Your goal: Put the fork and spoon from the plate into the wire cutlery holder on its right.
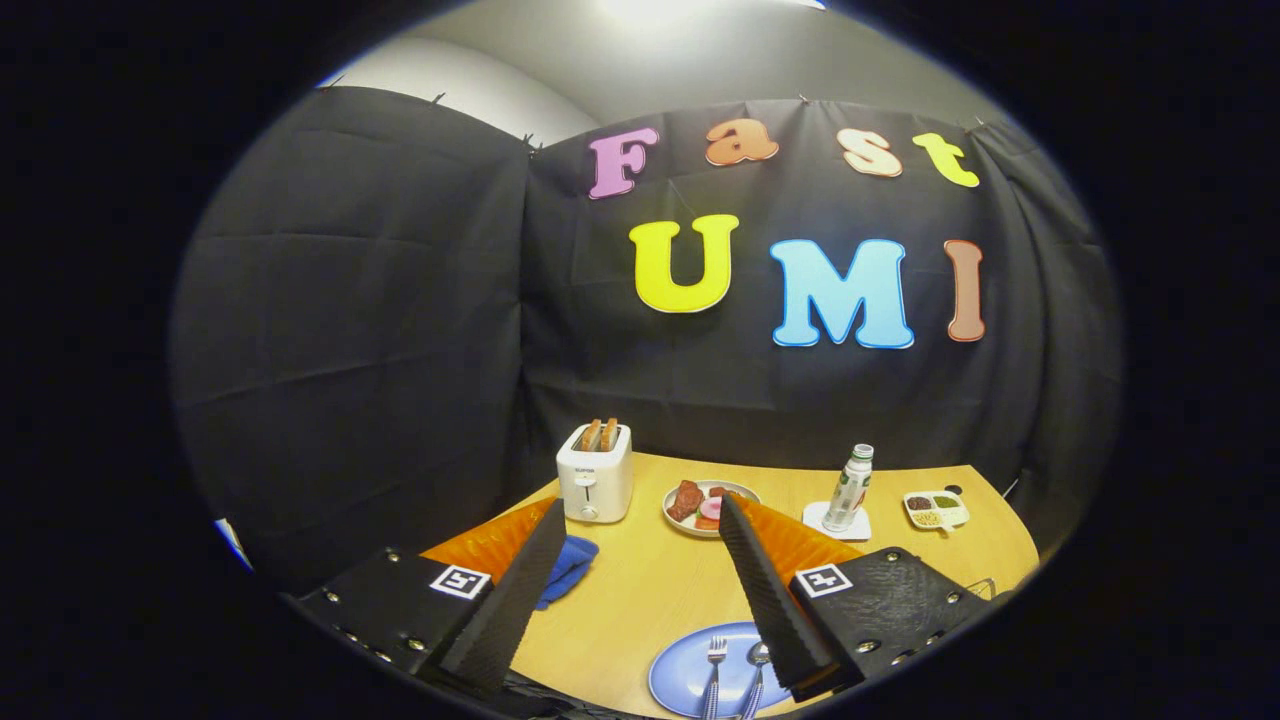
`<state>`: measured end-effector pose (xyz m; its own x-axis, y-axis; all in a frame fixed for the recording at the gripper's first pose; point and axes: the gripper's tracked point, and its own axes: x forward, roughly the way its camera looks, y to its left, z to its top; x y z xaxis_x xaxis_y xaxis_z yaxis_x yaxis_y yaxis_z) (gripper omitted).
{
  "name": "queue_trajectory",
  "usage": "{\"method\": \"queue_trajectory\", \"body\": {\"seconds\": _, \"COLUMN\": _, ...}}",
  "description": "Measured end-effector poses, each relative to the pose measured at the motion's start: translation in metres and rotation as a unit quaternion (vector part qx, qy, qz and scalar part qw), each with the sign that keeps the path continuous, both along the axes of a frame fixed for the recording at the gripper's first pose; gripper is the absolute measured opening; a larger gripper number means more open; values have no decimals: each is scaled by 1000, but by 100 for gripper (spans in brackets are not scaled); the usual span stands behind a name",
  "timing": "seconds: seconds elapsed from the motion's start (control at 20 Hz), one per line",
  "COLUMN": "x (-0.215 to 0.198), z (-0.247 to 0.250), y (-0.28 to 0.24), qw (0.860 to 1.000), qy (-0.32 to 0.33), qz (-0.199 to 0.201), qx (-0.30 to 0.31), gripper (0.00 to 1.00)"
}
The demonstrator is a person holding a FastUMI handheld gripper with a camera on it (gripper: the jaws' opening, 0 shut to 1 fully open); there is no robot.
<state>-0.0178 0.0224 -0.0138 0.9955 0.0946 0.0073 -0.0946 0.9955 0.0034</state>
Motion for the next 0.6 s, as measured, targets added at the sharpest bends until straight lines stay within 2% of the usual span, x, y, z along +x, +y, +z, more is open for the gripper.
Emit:
{"method": "queue_trajectory", "body": {"seconds": 0.15, "x": 2, "z": -10, "y": -45, "qw": 998, "qy": 13, "qz": -63, "qx": -17, "gripper": 95}}
{"method": "queue_trajectory", "body": {"seconds": 0.3, "x": -6, "z": -27, "y": -91, "qw": 989, "qy": 47, "qz": -135, "qx": -48, "gripper": 95}}
{"method": "queue_trajectory", "body": {"seconds": 0.4, "x": -11, "z": -35, "y": -105, "qw": 985, "qy": 59, "qz": -156, "qx": -36, "gripper": 95}}
{"method": "queue_trajectory", "body": {"seconds": 0.6, "x": -16, "z": -71, "y": -109, "qw": 978, "qy": 124, "qz": -163, "qx": -30, "gripper": 95}}
